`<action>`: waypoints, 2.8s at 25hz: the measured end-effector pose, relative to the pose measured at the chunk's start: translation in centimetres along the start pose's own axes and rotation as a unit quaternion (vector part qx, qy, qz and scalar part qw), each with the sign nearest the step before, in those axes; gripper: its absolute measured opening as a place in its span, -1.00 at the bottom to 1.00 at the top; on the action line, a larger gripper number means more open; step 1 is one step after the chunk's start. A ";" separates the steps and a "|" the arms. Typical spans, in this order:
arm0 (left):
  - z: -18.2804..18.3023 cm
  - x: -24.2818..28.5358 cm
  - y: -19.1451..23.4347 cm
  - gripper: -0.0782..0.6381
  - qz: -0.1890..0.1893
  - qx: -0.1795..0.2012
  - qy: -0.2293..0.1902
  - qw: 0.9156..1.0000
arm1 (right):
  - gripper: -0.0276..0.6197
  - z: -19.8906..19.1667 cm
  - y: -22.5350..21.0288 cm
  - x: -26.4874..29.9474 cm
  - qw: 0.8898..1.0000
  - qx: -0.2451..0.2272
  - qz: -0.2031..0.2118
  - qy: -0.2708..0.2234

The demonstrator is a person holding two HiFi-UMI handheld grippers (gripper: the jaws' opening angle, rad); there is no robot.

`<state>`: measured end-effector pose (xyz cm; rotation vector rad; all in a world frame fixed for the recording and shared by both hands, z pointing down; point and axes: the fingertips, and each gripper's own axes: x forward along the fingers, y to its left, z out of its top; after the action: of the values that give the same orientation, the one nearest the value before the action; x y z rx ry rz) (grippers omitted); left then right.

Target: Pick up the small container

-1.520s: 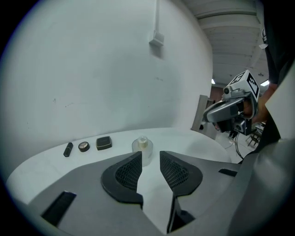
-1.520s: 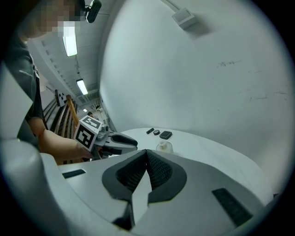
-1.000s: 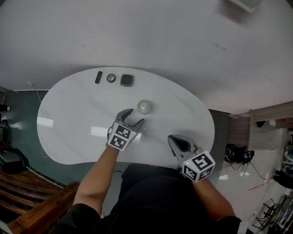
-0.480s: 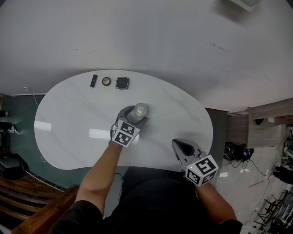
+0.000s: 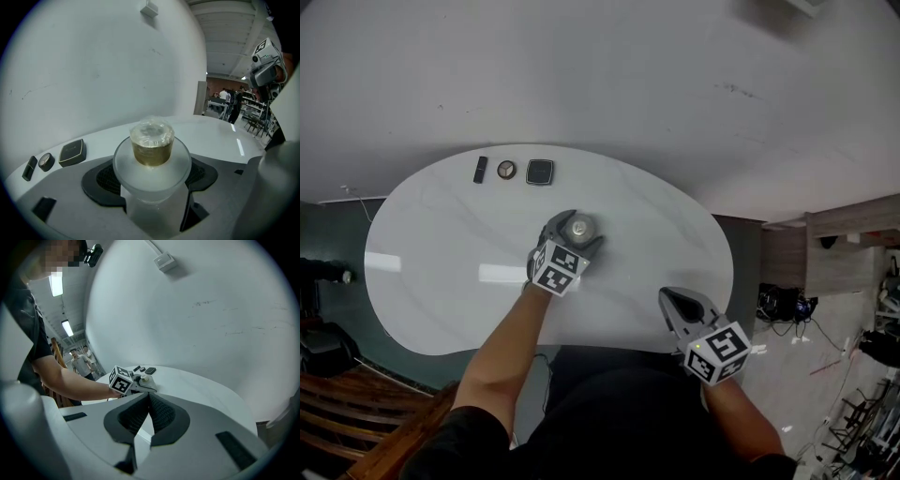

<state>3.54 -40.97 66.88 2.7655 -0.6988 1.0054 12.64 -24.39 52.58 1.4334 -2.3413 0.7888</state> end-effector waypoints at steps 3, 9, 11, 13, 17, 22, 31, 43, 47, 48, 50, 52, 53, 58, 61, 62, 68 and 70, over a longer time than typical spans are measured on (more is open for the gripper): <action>0.1 0.5 0.0 0.20 -0.001 -0.001 0.000 1.000 | -0.93 -0.2 -0.2 -0.1 1.000 0.004 -0.003 0.001; 0.3 1.0 0.2 0.20 0.003 0.005 -0.005 1.000 | -0.93 -0.2 -0.3 -0.1 1.000 0.003 -0.002 -0.001; 0.4 1.1 0.2 0.20 0.005 0.007 -0.009 1.000 | -0.93 -0.4 -0.4 -0.2 1.000 0.005 -0.002 0.000; 0.5 1.1 0.2 0.19 0.004 0.009 -0.014 1.000 | -0.93 -0.6 -0.5 -0.2 1.000 0.007 -0.003 0.001; 0.5 1.2 0.3 0.19 0.000 0.013 -0.012 1.000 | -0.93 -0.7 -0.6 -0.4 1.000 0.012 -0.006 0.000; 0.3 1.1 0.0 0.19 0.000 0.014 0.010 1.000 | -0.93 -0.3 -0.7 -0.7 1.000 0.008 -0.008 -0.009; 0.9 -2.0 -0.5 0.19 -0.005 -0.003 0.013 1.000 | -0.93 0.8 0.6 -0.6 1.000 -0.002 0.001 -0.026; 3.6 -10.2 -2.3 0.19 -0.001 0.000 -0.004 1.000 | -0.93 3.8 3.9 0.1 0.996 -0.043 0.036 -0.066; 5.1 -13.4 -3.1 0.19 0.008 0.001 -0.019 1.000 | -0.93 5.2 4.9 -0.2 0.994 -0.052 0.049 -0.088; 5.4 -14.1 -3.3 0.19 0.009 0.000 -0.023 1.000 | -0.93 5.6 5.2 -0.3 0.993 -0.053 0.052 -0.094; 6.0 -15.7 -3.8 0.19 0.007 0.001 -0.027 1.000 | -0.93 6.3 5.8 -0.4 0.992 -0.056 0.057 -0.102; 6.4 -17.3 -4.3 0.19 0.004 0.002 -0.028 1.000 | -0.93 6.8 6.2 -0.5 0.991 -0.060 0.061 -0.106; 6.5 -18.0 -4.5 0.19 0.002 0.003 -0.029 1.000 | -0.93 6.9 6.3 -0.5 0.990 -0.063 0.062 -0.106; 6.9 -21.3 -5.4 0.19 -0.004 0.003 -0.032 0.999 | -0.93 7.1 7.0 -0.2 0.990 -0.077 0.061 -0.100; 6.7 -22.7 -5.9 0.19 -0.001 -0.001 -0.033 0.999 | -0.93 7.2 7.5 0.1 0.990 -0.084 0.063 -0.097; 6.8 -23.1 -6.1 0.19 0.001 0.002 -0.034 0.999 | -0.93 7.2 7.6 0.2 0.990 -0.087 0.064 -0.096; 6.9 -24.6 -7.4 0.19 0.004 0.029 -0.023 0.999 | -0.93 6.9 8.0 0.6 0.989 -0.099 0.064 -0.084; 6.8 -25.0 -7.9 0.19 -0.001 0.030 -0.022 0.999 | -0.93 6.8 7.9 0.6 0.990 -0.096 0.061 -0.082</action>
<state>-5.69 -26.14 46.18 2.8479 -0.6831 0.9848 5.63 -25.99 45.00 1.3295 -2.5692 0.4731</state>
